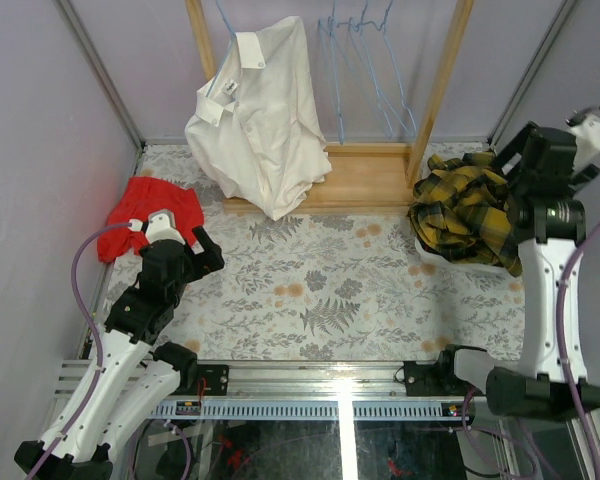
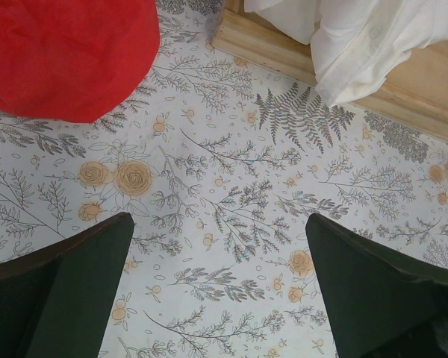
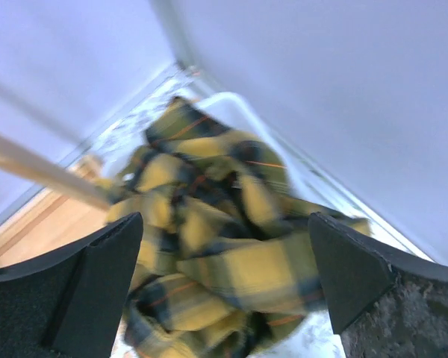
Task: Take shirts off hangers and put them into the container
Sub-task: Adjust the shirt in the bin.
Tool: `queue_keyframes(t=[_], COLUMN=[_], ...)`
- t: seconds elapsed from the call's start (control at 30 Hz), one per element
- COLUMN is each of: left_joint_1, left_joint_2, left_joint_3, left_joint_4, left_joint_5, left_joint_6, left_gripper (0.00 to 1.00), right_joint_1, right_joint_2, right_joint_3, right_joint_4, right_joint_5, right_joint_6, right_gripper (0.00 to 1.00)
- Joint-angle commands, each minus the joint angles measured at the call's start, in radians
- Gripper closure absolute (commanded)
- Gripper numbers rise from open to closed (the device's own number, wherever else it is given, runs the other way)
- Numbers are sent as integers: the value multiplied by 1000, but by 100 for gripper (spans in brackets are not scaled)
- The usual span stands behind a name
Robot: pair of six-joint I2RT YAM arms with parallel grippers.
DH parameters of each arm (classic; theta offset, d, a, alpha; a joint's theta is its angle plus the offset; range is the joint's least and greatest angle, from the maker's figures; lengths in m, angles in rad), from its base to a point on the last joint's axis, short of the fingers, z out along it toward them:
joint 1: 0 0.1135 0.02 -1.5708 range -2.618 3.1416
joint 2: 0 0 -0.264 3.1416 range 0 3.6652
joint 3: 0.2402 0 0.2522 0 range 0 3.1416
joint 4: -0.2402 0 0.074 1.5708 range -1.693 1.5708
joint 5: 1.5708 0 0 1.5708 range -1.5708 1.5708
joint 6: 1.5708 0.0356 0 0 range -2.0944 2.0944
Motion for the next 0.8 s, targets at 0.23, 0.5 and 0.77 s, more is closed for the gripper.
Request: queue_keyframes(t=[0.23, 0.5, 0.77], left_joint_1=[5, 5, 5], left_joint_2=[0, 0, 2], left_joint_3=[-7, -6, -4], left_joint_4=[52, 50, 46], left_joint_5=[6, 0, -5], left_joint_6=[11, 11, 10], left_gripper=[0, 0, 0], right_joint_1=[-123, -134, -135], right_joint_2=[-79, -15, 123], right_joint_3=[-393, -311, -270], right_joint_4=[29, 194, 167], right_joint_5=[-23, -340, -471], right_joint_6=[91, 111, 150], right_gripper=[2, 95, 96])
